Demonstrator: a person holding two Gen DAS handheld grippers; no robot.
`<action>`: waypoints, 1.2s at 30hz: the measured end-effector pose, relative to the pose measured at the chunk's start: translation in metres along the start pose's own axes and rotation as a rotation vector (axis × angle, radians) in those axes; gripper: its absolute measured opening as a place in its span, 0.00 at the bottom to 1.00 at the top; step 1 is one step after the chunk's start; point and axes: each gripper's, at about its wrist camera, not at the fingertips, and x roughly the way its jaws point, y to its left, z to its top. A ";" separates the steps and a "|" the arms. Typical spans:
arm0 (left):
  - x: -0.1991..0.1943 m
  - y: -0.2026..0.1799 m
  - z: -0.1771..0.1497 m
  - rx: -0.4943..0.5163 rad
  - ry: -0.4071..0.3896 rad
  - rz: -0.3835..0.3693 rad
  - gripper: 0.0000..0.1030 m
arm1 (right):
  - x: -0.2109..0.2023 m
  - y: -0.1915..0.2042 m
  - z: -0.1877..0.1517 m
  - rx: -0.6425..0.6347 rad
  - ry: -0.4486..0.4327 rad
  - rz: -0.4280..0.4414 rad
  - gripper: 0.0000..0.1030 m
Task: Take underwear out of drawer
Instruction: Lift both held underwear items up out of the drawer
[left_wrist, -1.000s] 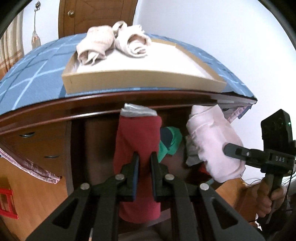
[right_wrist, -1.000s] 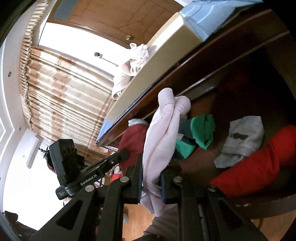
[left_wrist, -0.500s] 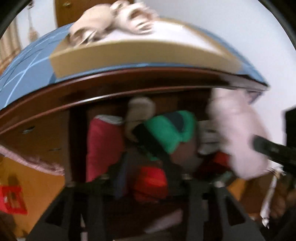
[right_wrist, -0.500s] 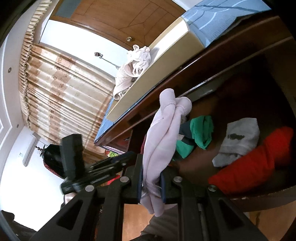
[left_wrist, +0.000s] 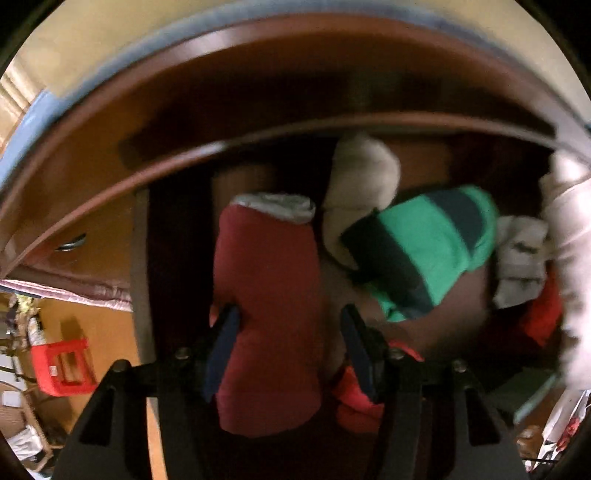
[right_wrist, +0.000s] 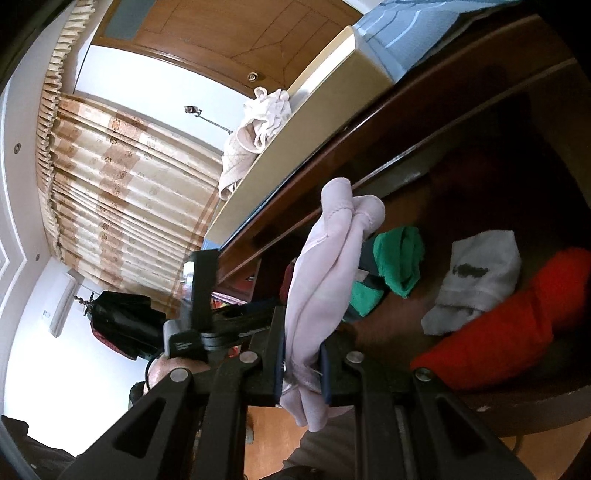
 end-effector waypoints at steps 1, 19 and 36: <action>0.002 -0.003 0.001 0.018 0.003 0.016 0.57 | -0.001 -0.001 0.001 0.001 -0.004 -0.001 0.16; -0.011 0.008 -0.013 -0.011 -0.150 -0.042 0.19 | 0.002 -0.007 0.001 0.025 -0.017 0.001 0.16; -0.106 0.019 -0.060 -0.065 -0.391 -0.341 0.19 | -0.006 0.022 0.000 -0.040 -0.052 -0.013 0.16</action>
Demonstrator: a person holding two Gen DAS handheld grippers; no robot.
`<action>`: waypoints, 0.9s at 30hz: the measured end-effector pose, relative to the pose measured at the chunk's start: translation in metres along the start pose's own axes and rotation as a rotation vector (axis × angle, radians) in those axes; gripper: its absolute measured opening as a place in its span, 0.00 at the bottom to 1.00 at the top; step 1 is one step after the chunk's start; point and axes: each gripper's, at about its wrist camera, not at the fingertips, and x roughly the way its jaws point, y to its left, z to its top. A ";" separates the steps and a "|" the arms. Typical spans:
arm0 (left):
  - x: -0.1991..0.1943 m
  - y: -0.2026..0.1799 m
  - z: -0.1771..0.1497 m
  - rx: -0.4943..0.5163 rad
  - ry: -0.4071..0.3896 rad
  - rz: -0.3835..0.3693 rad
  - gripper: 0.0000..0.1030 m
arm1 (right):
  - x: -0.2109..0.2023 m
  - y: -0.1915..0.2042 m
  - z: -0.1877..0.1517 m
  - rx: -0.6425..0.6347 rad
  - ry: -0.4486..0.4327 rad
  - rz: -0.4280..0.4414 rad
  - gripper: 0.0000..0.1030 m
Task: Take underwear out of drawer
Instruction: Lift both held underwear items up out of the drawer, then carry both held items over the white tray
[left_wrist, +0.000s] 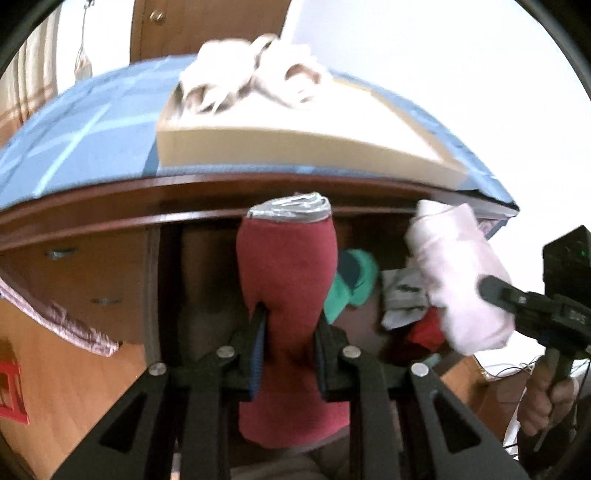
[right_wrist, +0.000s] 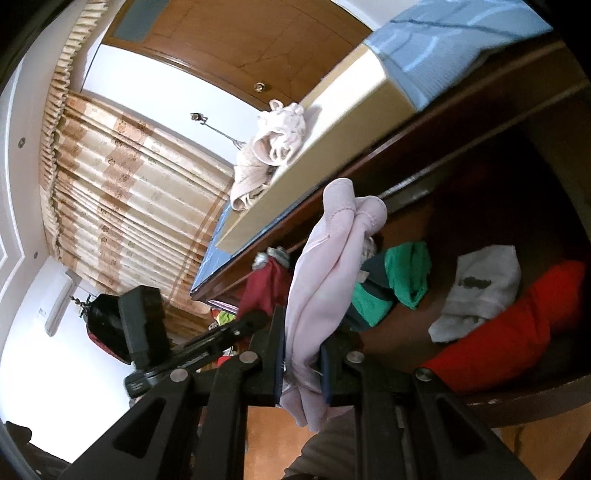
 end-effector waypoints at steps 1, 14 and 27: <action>-0.005 -0.004 0.002 0.011 -0.010 -0.008 0.19 | -0.002 0.003 0.000 -0.012 -0.007 -0.004 0.16; -0.041 -0.033 0.014 0.081 -0.100 -0.071 0.19 | -0.026 0.040 0.009 -0.171 -0.067 -0.035 0.16; -0.052 -0.046 0.045 0.088 -0.201 -0.076 0.19 | -0.036 0.064 0.044 -0.253 -0.140 -0.053 0.16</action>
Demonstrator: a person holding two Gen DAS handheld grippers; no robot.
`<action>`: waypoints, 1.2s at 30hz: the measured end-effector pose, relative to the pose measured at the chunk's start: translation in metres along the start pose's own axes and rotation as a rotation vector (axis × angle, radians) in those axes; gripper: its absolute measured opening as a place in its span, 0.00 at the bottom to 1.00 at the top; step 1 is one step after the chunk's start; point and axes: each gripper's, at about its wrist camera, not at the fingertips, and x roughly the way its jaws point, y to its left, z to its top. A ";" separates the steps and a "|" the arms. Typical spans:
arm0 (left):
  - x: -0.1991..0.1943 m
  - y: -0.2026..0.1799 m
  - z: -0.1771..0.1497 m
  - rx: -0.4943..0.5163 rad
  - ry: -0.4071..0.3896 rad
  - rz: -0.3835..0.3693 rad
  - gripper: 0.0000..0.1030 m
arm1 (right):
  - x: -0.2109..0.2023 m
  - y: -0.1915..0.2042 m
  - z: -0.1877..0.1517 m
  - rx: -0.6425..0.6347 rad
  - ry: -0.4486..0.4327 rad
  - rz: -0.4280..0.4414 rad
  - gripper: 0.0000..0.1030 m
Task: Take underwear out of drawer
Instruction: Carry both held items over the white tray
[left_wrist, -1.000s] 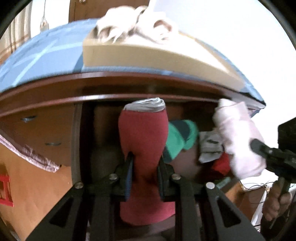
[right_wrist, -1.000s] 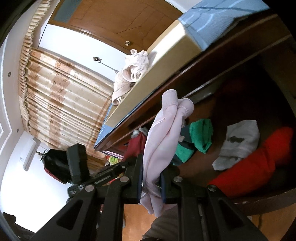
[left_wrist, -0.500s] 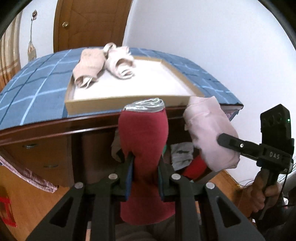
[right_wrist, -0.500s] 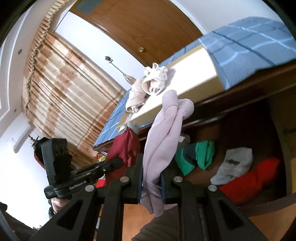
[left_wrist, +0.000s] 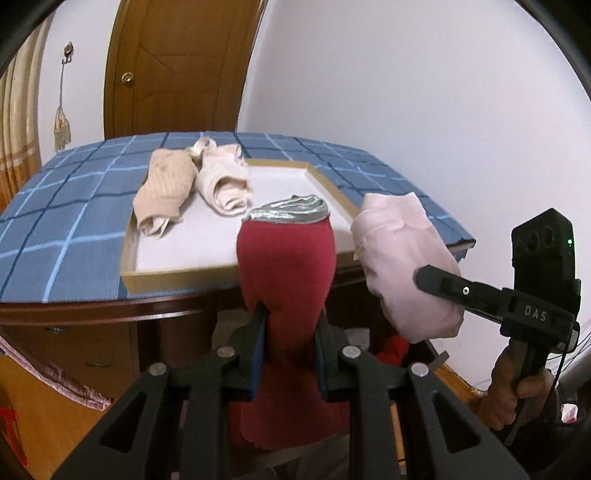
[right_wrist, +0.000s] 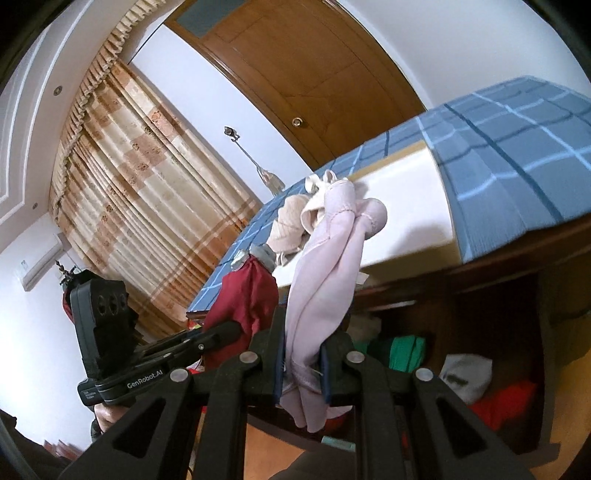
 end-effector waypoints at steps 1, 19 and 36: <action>0.000 -0.001 0.003 0.002 -0.009 0.004 0.19 | 0.001 0.001 0.002 -0.005 -0.002 -0.003 0.16; 0.015 -0.016 0.054 0.033 -0.128 0.050 0.19 | 0.020 0.013 0.052 -0.105 -0.058 -0.055 0.16; 0.062 -0.012 0.100 0.019 -0.142 0.095 0.19 | 0.057 0.000 0.097 -0.179 -0.086 -0.166 0.17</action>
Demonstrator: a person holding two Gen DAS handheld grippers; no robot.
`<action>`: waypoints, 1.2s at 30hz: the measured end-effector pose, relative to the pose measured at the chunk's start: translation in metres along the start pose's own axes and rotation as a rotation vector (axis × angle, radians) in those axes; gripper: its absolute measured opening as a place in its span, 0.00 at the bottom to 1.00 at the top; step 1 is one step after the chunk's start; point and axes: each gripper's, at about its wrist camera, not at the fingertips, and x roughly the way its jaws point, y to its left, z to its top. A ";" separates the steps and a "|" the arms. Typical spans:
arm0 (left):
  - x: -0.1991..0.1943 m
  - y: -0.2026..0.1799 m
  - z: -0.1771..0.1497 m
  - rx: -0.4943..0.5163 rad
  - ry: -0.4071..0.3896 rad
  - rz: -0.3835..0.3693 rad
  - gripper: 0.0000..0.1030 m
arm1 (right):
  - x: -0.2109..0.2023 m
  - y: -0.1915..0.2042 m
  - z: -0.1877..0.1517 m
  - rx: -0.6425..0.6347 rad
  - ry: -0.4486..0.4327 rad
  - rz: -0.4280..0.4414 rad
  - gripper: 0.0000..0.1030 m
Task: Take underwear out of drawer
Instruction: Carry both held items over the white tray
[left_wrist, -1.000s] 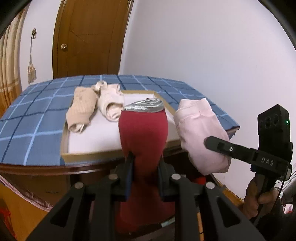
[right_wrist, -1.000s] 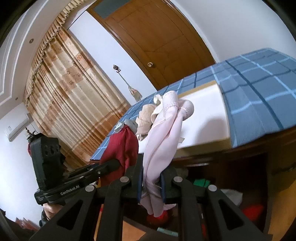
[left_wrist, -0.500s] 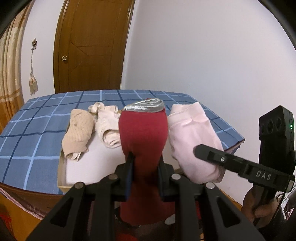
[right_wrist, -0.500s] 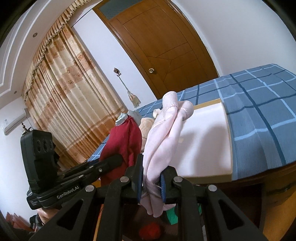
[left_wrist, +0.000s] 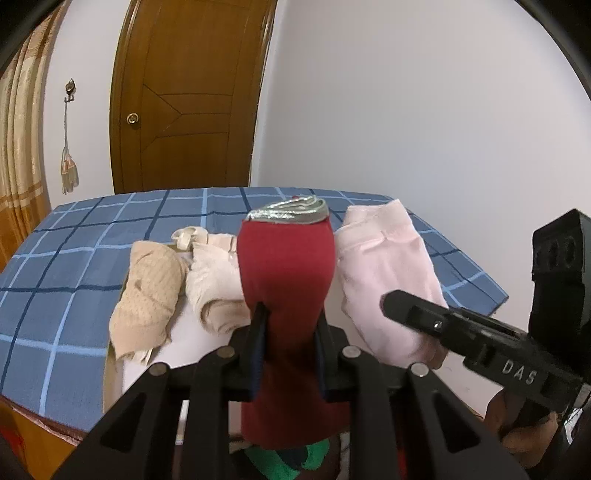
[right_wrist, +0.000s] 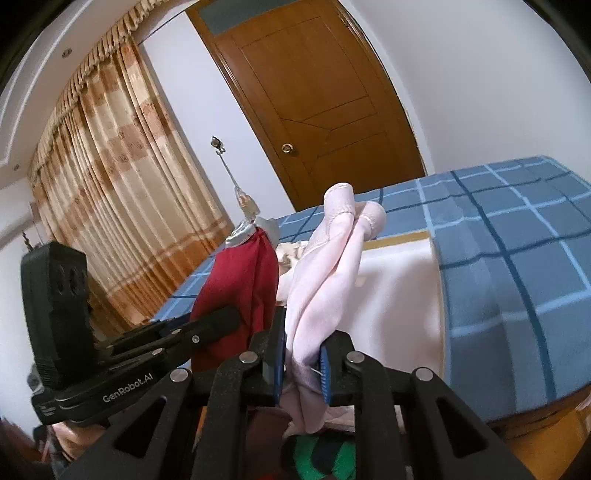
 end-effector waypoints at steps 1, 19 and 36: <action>0.004 0.000 0.002 -0.001 0.001 0.003 0.19 | 0.004 -0.001 0.003 -0.008 0.002 -0.010 0.17; 0.077 0.014 0.032 -0.041 0.055 0.081 0.19 | 0.075 -0.011 0.038 -0.051 0.070 -0.121 0.17; 0.118 0.020 0.039 -0.049 0.115 0.141 0.19 | 0.124 -0.033 0.051 -0.041 0.200 -0.226 0.17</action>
